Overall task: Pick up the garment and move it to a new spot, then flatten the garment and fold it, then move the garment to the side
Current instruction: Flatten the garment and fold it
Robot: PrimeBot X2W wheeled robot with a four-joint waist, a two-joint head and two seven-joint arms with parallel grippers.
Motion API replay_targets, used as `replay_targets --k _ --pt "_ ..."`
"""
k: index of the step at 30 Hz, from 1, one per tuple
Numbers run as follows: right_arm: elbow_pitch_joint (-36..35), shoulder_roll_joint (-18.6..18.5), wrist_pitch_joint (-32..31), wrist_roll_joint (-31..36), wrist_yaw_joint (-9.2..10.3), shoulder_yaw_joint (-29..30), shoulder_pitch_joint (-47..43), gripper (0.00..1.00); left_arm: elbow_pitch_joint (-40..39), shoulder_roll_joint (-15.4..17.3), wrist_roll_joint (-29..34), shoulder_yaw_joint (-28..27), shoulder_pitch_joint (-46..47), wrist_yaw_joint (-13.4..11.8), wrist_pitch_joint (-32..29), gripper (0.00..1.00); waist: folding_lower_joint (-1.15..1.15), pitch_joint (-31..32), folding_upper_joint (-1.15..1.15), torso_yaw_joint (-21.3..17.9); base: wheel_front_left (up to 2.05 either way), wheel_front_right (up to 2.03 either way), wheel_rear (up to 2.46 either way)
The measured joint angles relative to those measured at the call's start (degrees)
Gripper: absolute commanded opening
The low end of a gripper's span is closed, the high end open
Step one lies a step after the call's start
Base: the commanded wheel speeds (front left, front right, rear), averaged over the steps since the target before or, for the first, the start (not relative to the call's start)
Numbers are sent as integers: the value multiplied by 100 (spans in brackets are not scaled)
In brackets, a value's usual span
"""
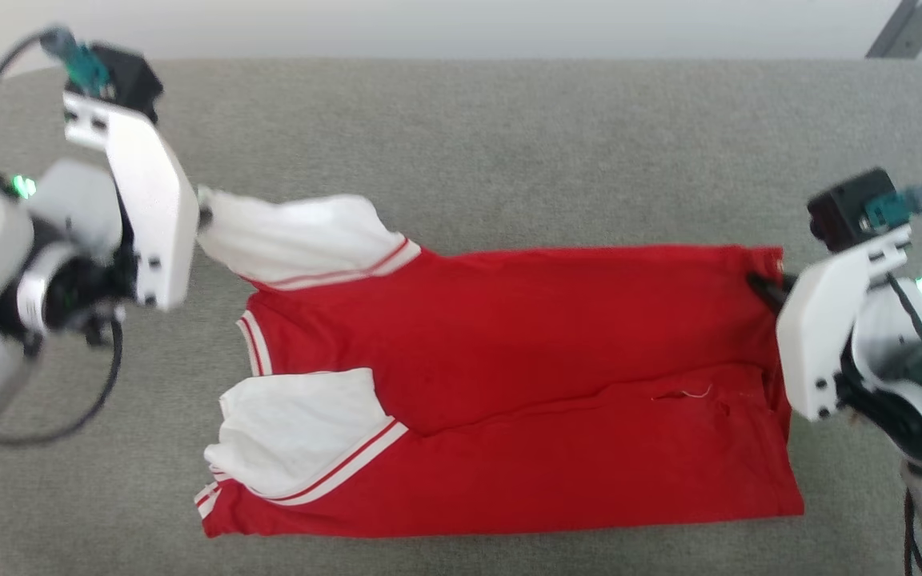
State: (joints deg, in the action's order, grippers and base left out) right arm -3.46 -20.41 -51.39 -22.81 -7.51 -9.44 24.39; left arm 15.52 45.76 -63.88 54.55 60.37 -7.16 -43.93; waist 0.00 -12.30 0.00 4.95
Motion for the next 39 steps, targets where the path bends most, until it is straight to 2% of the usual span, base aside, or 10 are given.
replay_targets --k 9,14,18,19,20,21,23,24,26,39 --pt "-784 1 -266 -163 0 465 -1139 0 -2778 1166 -288 57 -1412 -1568 -146 0 0 251 0 141 0 0 0" --pt "-817 175 -291 -207 0 589 -1675 0 -3266 1361 -510 186 -2185 -1984 62 0 0 279 0 136 0 0 0" --pt "-531 279 -247 -193 0 520 -1853 4 -2972 1165 -765 244 -2648 -1918 412 0 0 319 0 123 0 0 0" --pt "-434 325 -242 -218 1 499 -1869 25 -2856 1088 -795 281 -2747 -1840 472 0 0 331 0 120 0 0 0" --pt "-346 342 -180 -202 1 430 -1879 57 -2677 992 -843 285 -2832 -1791 559 0 0 351 0 117 0 0 0" --pt "-283 350 -129 -175 1 388 -1881 100 -2520 921 -879 291 -2900 -1734 623 0 0 373 0 116 0 0 0" --pt "-136 390 -53 -175 1 379 -1876 100 -2223 797 -883 303 -2990 -1560 820 41 0 419 0 115 0 0 0" --pt "-114 398 -14 -179 1 335 -1877 100 -2097 721 -894 272 -3026 -1494 947 51 0 440 0 112 0 0 0" --pt "-103 422 52 -190 1 274 -1868 100 -1919 633 -932 235 -3077 -1365 1189 100 0 489 0 99 0 0 0" --pt "-588 464 215 -319 1 1020 -2118 100 -2094 870 -559 -546 -3839 -1035 3801 100 0 641 0 135 0 0 0"
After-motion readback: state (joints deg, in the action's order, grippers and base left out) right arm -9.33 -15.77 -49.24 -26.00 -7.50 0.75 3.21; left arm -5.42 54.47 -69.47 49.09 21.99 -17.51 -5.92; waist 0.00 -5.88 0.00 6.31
